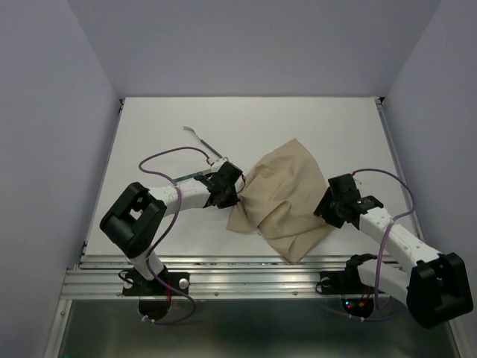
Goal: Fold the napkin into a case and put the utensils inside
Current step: Pick up the crumpled napkin from the corner of the board.
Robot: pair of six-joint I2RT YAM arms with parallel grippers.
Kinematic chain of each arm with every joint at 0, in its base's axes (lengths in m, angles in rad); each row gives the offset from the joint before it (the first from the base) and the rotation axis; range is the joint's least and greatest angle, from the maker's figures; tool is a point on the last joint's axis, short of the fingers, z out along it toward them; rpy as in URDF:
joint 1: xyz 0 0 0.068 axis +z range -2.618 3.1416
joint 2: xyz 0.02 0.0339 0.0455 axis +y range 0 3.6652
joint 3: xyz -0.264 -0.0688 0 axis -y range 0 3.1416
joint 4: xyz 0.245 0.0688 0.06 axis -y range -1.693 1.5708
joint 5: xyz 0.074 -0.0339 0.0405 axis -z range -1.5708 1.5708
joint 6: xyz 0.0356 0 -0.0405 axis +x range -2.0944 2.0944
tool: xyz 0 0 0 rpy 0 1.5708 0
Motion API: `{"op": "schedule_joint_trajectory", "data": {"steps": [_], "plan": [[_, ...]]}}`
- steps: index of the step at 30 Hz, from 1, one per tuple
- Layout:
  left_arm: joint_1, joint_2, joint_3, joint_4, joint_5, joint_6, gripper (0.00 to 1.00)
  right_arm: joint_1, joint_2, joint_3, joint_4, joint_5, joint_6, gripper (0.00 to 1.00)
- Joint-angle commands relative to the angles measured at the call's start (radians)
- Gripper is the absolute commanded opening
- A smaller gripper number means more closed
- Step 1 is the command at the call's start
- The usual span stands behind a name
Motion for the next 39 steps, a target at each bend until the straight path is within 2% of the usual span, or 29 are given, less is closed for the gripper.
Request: {"op": "schedule_joint_trajectory", "data": {"steps": [1, 5, 6, 7, 9, 10, 15, 16, 21, 28, 39], "plan": [[0.002, -0.009, 0.045, -0.030, -0.023, 0.056, 0.00, 0.005, 0.030, -0.024, 0.025, -0.012, 0.022, 0.54], [0.004, -0.020, 0.048, -0.041, -0.025, 0.058, 0.00, 0.005, 0.047, -0.039, 0.041, -0.014, 0.024, 0.54], [0.004, -0.026, 0.046, -0.047, -0.022, 0.061, 0.03, 0.005, 0.054, -0.042, 0.048, -0.012, 0.024, 0.54], [0.002, -0.029, 0.049, -0.055, -0.020, 0.067, 0.13, 0.005, 0.057, -0.046, 0.050, -0.014, 0.024, 0.52], [0.002, -0.044, 0.052, -0.069, -0.012, 0.073, 0.21, 0.005, 0.062, -0.046, 0.059, -0.014, 0.025, 0.48], [0.002, -0.052, 0.049, -0.084, -0.011, 0.078, 0.33, 0.005, 0.062, -0.046, 0.065, -0.012, 0.027, 0.44], [0.002, -0.130, 0.025, -0.135, -0.012, 0.089, 0.59, 0.005, 0.062, -0.038, 0.073, -0.008, 0.025, 0.28], [0.004, -0.158, 0.014, -0.153, -0.009, 0.090, 0.62, 0.005, 0.062, -0.038, 0.076, -0.008, 0.025, 0.21], [-0.003, -0.239, -0.056, -0.187, 0.006, 0.078, 0.63, 0.005, 0.077, -0.024, 0.093, -0.006, 0.018, 0.01], [-0.029, -0.248, -0.135, -0.185, 0.029, 0.050, 0.60, 0.014, 0.094, 0.023, 0.090, 0.014, 0.007, 0.01], [-0.098, -0.167, -0.116, -0.153, 0.058, 0.032, 0.62, 0.014, 0.091, 0.036, 0.082, 0.026, 0.002, 0.01]]}}
